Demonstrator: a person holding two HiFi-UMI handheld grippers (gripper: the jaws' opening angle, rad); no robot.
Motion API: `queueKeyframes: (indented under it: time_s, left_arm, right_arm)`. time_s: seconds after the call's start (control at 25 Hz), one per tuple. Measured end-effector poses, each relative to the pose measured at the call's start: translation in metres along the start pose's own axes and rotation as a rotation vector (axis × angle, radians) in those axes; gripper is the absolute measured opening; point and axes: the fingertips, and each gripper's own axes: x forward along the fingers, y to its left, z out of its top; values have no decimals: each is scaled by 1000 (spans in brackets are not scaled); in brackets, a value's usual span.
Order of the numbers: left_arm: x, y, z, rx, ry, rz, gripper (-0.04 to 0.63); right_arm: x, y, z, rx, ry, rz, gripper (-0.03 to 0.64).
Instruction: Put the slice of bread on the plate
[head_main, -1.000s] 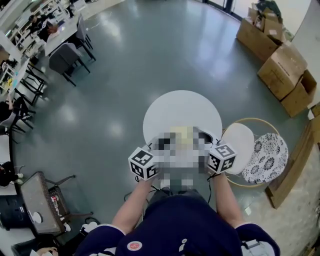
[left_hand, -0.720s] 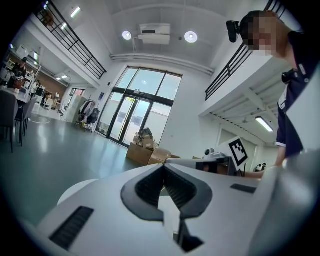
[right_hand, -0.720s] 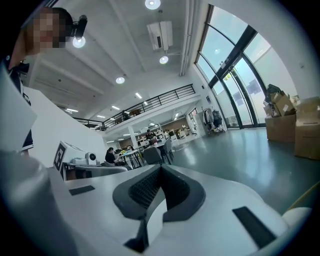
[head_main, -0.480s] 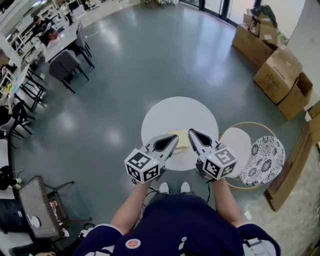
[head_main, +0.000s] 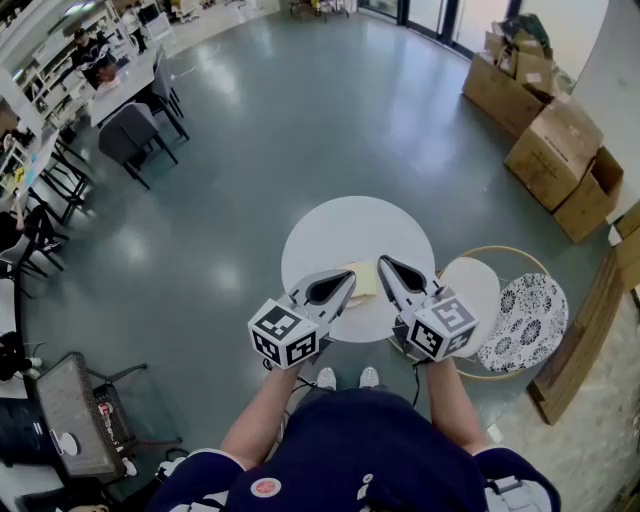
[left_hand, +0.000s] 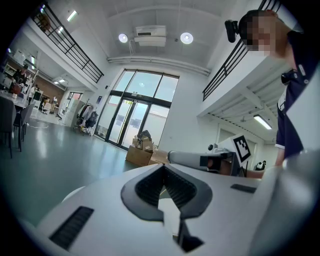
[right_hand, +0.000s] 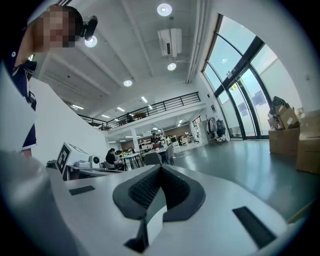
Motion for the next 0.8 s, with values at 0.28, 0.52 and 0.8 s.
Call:
queueKeyframes:
  time_s: [0.28, 0.52, 0.8]
  left_arm:
    - [-3, -7, 3, 3, -7, -4, 6]
    - [-5, -10, 4, 1, -12, -8, 6]
    - [-6, -16, 0, -2, -10, -8, 6]
  right_arm:
    - [-4, 1, 4, -15, -6, 0, 6]
    - [-6, 3, 6, -19, -10, -3, 6]
    - [-12, 5, 5, -17, -16, -9, 6]
